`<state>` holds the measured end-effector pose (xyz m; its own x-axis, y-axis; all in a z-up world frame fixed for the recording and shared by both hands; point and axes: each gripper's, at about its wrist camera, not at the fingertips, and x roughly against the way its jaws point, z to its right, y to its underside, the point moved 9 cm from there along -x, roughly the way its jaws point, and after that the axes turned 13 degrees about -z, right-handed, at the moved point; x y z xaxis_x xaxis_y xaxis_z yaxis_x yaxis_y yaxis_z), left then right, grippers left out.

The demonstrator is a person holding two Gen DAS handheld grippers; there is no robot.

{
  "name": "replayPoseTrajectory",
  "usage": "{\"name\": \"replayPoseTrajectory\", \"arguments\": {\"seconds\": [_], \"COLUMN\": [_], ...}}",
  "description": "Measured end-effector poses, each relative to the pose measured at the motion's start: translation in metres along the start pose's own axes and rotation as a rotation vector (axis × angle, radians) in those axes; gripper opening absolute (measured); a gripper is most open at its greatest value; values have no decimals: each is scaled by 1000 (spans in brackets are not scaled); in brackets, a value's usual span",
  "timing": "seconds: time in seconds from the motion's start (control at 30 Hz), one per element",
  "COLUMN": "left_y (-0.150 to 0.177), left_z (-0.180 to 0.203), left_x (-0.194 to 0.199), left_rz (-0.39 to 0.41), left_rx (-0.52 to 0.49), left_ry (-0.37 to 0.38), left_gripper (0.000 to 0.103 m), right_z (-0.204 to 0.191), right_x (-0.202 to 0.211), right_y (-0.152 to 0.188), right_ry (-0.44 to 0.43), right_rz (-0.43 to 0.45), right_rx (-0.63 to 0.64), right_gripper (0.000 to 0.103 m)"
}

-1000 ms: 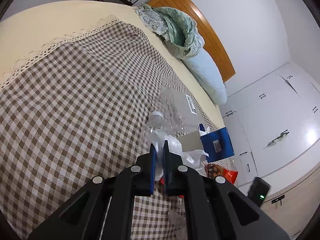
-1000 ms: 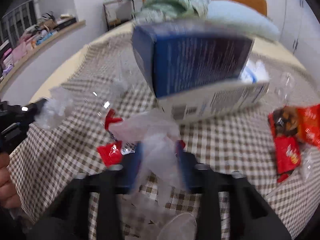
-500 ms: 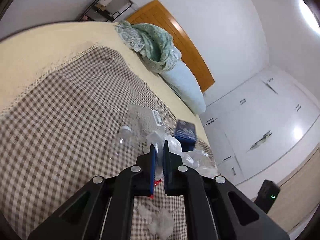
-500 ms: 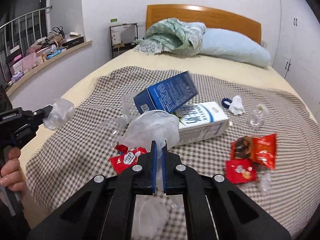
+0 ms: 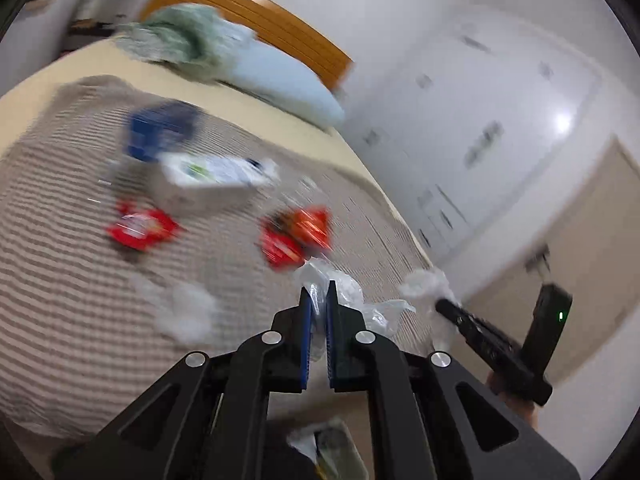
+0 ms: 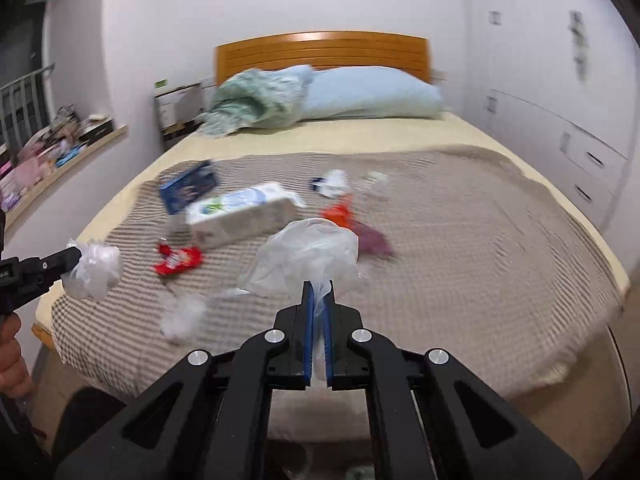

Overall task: Collect trash
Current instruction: 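Carry both plastic pieces to the trash bin while both tools open over it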

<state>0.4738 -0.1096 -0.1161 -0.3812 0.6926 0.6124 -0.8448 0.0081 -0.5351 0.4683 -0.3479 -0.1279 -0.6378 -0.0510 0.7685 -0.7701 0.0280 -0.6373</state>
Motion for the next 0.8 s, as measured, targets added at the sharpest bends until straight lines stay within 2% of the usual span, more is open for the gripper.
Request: {"name": "replayPoseTrajectory", "arguments": {"seconds": [0.1, 0.2, 0.27, 0.37, 0.47, 0.57, 0.7, 0.8], "left_y": [35, 64, 89, 134, 189, 218, 258, 297], "left_z": [64, 109, 141, 167, 170, 151, 135, 119], "left_x": [-42, -74, -107, -168, -234, -285, -335, -376], "left_rz": [-124, -202, -286, -432, -593, -669, -814, -943], "left_rx": [-107, -209, -267, -363, -454, -507, -489, -434], "left_ry": [8, 17, 30, -20, -111, -238, -236, -244], "left_gripper": [3, 3, 3, 3, 4, 4, 4, 3], "right_z": [53, 90, 119, 155, 180, 184, 170, 157], "right_x": [21, 35, 36, 21, -8, -45, -100, -134], "right_y": [39, 78, 113, 178, 245, 314, 396, 436], "right_ry": [30, 60, 63, 62, 54, 47, -1, -32], "right_rz": [-5, -15, -47, -120, -221, -342, -524, -624], "right_rx": [-69, -110, -158, -233, -318, -389, -424, -444], "right_gripper": [4, 4, 4, 4, 4, 5, 5, 5]}}
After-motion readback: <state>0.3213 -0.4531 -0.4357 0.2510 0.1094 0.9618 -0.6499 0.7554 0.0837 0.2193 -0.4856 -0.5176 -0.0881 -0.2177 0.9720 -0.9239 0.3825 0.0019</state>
